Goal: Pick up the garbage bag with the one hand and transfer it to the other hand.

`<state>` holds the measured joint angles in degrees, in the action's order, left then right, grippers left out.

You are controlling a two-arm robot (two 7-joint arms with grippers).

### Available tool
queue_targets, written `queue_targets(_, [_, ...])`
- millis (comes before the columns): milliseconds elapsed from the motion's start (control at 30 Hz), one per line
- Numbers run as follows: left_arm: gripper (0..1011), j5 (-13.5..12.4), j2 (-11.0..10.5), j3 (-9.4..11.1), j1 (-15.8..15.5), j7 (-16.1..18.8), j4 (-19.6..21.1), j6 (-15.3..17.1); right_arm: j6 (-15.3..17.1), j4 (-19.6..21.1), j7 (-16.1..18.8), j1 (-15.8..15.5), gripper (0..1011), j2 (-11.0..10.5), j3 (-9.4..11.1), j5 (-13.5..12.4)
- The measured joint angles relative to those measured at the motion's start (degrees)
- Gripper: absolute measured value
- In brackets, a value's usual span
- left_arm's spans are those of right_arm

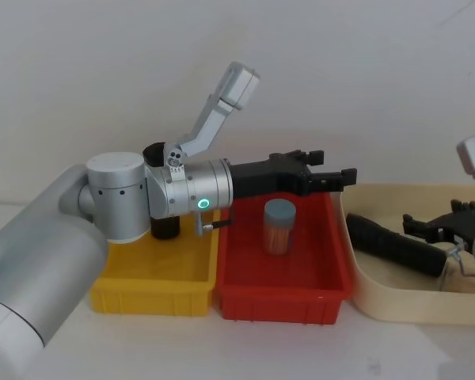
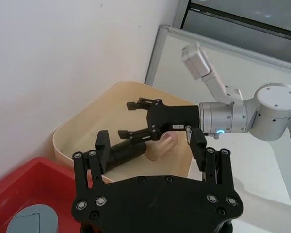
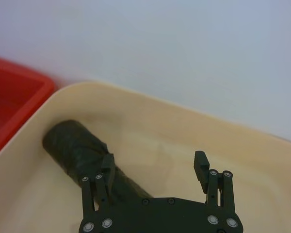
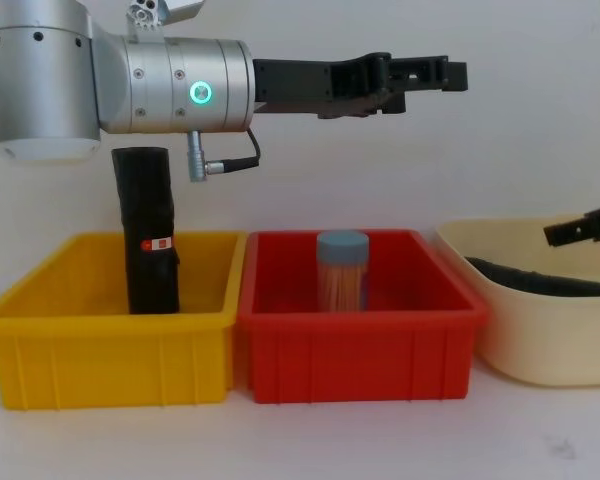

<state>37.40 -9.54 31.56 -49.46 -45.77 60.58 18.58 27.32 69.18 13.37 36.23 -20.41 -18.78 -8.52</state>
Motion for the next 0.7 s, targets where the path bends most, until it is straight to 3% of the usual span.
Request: queue_targets(700, [1002, 0.0, 0.0, 0.0, 0.0, 0.0, 0.0, 0.0, -1.4, 4.4, -1.2, -1.6, 1000, 0.1, 2.8, -0.9])
